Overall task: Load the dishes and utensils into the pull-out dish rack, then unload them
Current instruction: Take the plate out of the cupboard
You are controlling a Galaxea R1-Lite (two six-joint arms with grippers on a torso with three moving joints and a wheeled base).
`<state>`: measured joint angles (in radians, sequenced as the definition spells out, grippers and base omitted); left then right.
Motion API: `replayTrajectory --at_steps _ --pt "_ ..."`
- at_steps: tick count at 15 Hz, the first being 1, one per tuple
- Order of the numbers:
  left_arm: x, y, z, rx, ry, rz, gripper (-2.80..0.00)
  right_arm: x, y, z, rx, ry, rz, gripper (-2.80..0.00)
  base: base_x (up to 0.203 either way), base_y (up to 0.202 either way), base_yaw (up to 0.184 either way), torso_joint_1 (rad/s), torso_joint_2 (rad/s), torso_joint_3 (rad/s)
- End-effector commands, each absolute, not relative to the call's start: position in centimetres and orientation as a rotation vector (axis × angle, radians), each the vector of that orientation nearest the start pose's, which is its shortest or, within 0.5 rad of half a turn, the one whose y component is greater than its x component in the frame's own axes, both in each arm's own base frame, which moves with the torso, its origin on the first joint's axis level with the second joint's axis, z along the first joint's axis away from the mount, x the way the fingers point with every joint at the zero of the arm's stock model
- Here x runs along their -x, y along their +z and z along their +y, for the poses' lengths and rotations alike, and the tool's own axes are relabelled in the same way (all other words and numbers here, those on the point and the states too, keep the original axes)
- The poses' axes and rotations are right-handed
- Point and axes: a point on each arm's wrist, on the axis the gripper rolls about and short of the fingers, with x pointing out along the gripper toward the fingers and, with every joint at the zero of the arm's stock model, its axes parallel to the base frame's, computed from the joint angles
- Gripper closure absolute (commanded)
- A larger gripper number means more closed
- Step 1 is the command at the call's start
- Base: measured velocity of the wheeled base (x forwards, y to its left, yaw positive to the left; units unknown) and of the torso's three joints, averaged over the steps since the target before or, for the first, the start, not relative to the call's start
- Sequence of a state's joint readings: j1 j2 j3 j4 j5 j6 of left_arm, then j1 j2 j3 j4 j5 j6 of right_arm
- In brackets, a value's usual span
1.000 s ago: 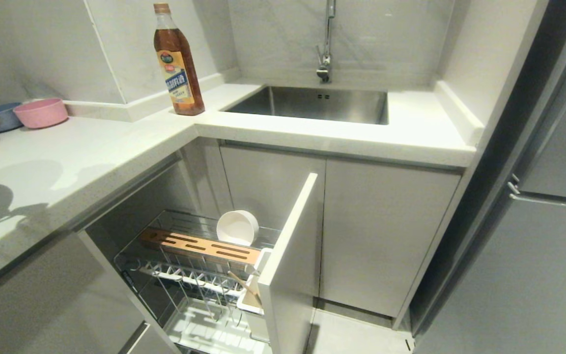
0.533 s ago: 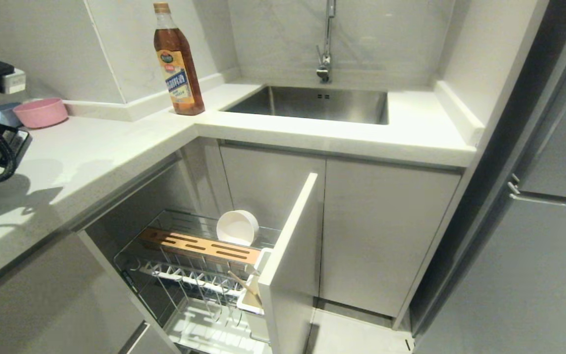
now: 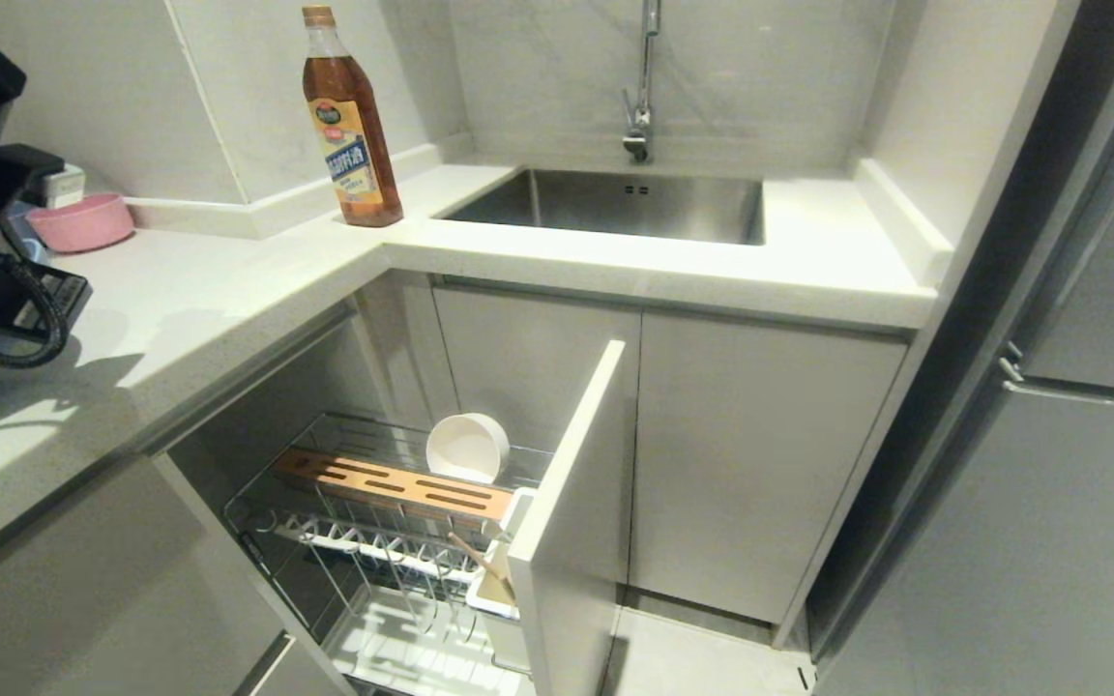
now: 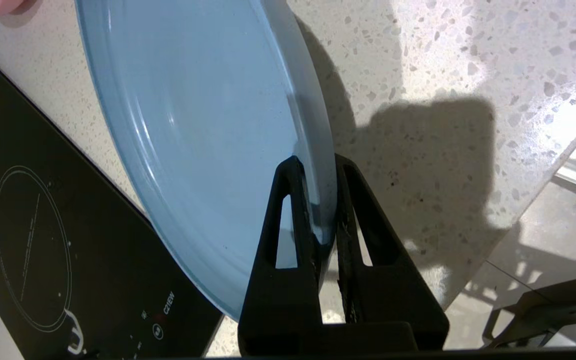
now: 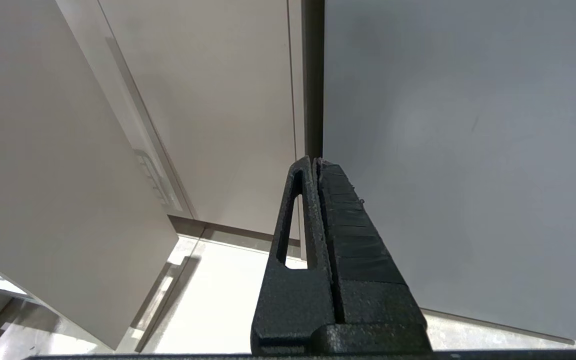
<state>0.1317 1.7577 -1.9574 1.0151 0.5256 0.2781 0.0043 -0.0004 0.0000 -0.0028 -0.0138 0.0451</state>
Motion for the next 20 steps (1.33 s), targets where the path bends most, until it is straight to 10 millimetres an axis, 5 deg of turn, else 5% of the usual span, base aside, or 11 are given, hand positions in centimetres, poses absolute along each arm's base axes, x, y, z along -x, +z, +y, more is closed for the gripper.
replayTrajectory --at_steps 1,3,4,10,13,14,15,20 --pt "-28.1 32.6 4.9 -0.421 0.502 0.917 0.00 2.3 7.6 0.0 -0.045 -0.009 -0.003 0.00 0.000 0.000 0.000 0.000 0.00 0.000" --pt "-28.2 32.6 5.0 -0.420 0.504 0.918 0.00 2.3 7.6 0.0 -0.045 -0.009 -0.003 0.00 0.000 0.000 0.000 0.000 0.00 0.000" --pt "-28.2 32.6 5.0 -0.419 0.506 0.914 -2.80 2.3 7.6 0.0 -0.046 -0.009 -0.003 0.00 0.000 0.000 0.000 0.000 0.00 0.000" --pt "-28.0 33.2 4.9 -0.404 0.504 0.872 -2.80 2.3 7.6 0.0 -0.046 -0.009 -0.003 0.00 0.000 0.000 0.000 0.000 0.00 0.000" --pt "-26.2 35.0 4.4 -0.350 0.468 0.767 -2.80 2.3 7.6 0.0 -0.046 -0.009 -0.003 0.00 0.000 0.000 0.000 0.000 0.00 0.000" --pt "-24.9 36.1 3.9 -0.302 0.446 0.705 -1.17 2.3 7.6 0.0 -0.046 -0.009 -0.003 0.00 0.000 0.000 0.000 0.000 0.00 0.000" --pt "-23.5 37.1 3.4 -0.252 0.421 0.649 0.00 2.3 7.6 0.0 -0.046 -0.009 -0.003 0.00 0.000 0.000 0.000 0.000 0.00 0.000" --pt "-16.7 40.1 -0.1 0.138 0.256 0.421 0.00 2.3 7.6 0.0 -0.046 -0.009 -0.003 0.00 0.000 0.000 0.000 0.000 0.00 0.000"
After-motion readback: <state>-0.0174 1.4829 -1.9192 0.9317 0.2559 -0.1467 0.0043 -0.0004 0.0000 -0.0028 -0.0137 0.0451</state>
